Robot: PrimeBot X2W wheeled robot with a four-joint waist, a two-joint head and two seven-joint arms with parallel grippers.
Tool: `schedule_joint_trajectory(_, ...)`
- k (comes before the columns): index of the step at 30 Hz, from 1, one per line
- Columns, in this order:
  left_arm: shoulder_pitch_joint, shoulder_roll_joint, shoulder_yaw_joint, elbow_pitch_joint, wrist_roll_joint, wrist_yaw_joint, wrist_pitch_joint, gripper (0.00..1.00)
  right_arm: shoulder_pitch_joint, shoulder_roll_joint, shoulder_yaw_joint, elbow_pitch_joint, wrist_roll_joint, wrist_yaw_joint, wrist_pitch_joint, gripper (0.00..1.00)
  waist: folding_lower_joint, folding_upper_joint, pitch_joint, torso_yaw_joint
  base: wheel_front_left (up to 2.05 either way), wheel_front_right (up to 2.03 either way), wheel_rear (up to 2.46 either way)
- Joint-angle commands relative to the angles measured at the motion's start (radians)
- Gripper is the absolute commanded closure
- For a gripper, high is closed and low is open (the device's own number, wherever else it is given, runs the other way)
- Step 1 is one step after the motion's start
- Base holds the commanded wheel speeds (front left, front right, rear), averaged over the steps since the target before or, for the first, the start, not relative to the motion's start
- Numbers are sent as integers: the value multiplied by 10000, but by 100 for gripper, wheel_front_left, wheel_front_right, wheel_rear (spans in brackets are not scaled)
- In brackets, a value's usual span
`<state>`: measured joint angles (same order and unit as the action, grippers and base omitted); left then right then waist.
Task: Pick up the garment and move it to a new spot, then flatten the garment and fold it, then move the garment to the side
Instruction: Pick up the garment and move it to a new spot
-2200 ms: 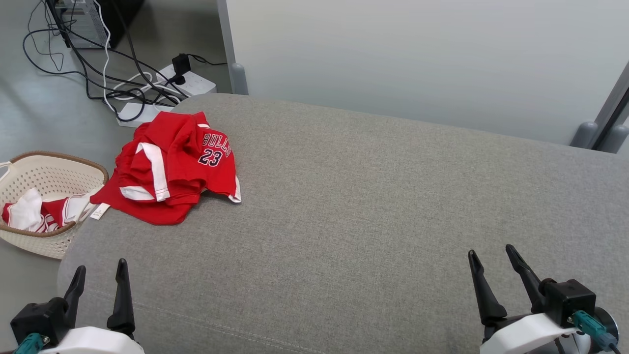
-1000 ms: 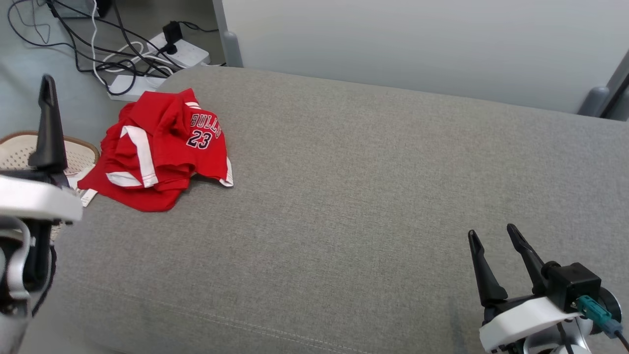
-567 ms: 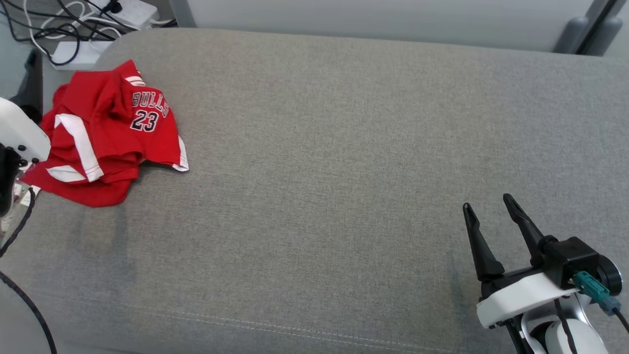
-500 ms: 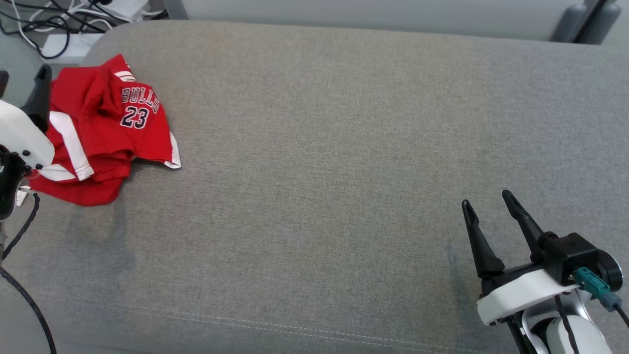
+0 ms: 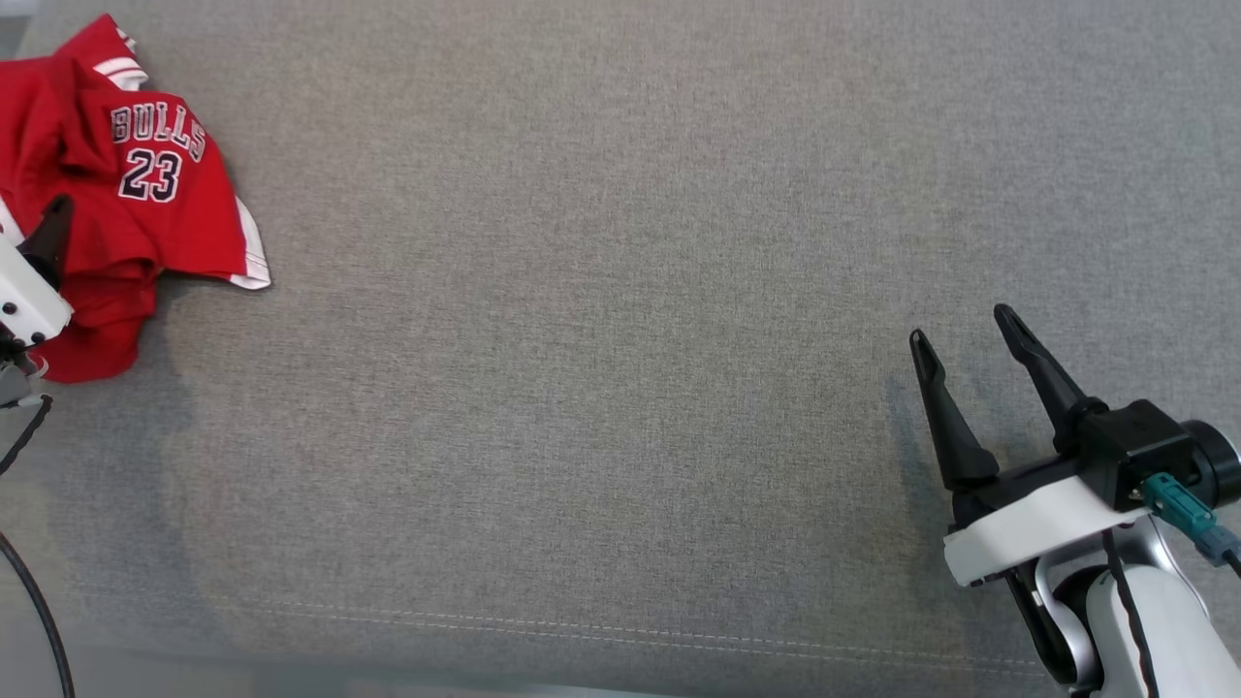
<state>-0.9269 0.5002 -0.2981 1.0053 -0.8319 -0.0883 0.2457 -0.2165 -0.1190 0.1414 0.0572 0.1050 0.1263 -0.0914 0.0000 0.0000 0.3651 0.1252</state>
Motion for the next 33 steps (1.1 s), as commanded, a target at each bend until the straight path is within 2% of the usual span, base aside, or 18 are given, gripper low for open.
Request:
schedule_joint_trajectory(1,-455,609,286,18,-142,-91,14,0,-225,-45,271,-333,-80,44,15,0,0,0,205,-77,0,0,0)
schedule_joint_trajectory(7,-864,603,238,815,-309,-263,203,0,-458,-86,372,-422,-93,44,88,0,0,0,623,-242,0,0,0)
schedule_joint_trajectory(8,-918,583,235,886,-336,-276,228,28,-471,-89,377,-422,-95,44,91,0,0,0,657,-259,0,0,0)
schedule_joint_trajectory(9,-990,571,196,928,-294,-268,183,75,-479,-92,366,-422,-97,44,100,0,0,0,697,-267,0,0,0)
schedule_joint_trajectory(10,-1049,547,194,980,-295,-266,140,100,-492,-95,353,-423,-100,44,103,0,0,0,727,-272,0,0,0)
schedule_joint_trajectory(24,-1492,783,-310,850,138,-391,-974,100,-380,16,8,-330,-117,44,87,0,0,0,384,18,0,0,0)
schedule_joint_trajectory(27,-1604,948,-492,516,331,-408,-1540,100,-350,76,-22,-294,-85,44,49,0,0,0,180,92,0,0,0)
schedule_joint_trajectory(33,-1544,920,-883,-511,733,-417,-2681,100,-176,253,-198,-102,65,44,-140,0,0,0,-382,172,0,0,0)
